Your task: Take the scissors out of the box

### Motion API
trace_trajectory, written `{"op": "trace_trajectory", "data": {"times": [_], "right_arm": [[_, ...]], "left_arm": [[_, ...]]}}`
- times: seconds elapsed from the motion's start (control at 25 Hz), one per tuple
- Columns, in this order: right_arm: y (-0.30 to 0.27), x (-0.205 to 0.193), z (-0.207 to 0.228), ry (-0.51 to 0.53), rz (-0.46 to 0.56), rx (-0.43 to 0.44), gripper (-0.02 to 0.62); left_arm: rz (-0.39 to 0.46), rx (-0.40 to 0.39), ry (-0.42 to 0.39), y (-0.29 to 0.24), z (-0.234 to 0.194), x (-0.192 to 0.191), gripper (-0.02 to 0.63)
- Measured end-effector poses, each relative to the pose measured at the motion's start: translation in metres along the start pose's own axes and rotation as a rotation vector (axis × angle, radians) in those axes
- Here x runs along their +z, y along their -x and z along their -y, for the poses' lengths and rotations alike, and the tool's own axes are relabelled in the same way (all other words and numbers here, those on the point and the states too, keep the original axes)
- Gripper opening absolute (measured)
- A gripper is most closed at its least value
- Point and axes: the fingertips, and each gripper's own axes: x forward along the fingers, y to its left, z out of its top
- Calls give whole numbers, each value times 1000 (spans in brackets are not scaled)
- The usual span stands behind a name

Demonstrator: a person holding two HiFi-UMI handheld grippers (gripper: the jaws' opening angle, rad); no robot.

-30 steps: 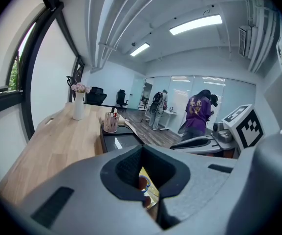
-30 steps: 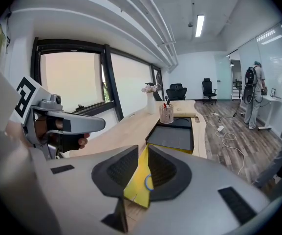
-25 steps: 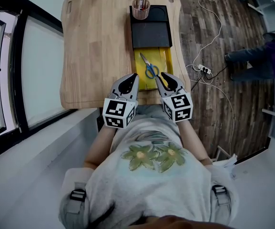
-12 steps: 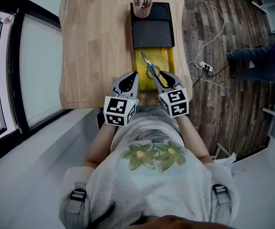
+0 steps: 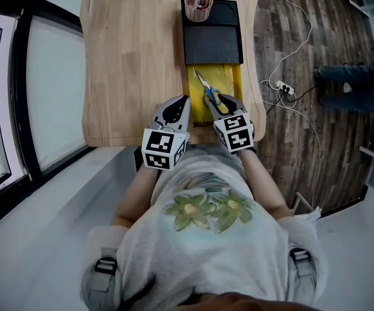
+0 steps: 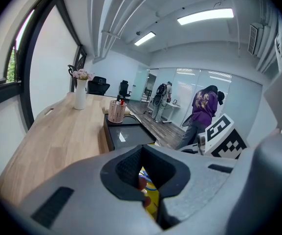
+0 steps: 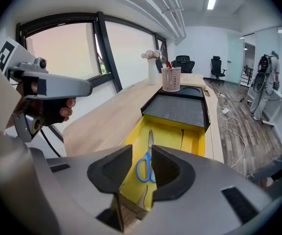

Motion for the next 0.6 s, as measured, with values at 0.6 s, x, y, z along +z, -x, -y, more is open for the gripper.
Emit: {"op": "trace_trajectory", "data": {"times": [0.6], "right_arm": [[-40, -25, 8, 11, -167, 8, 127]], "left_arm": [[-25, 14, 16, -16, -16, 1, -3]]}}
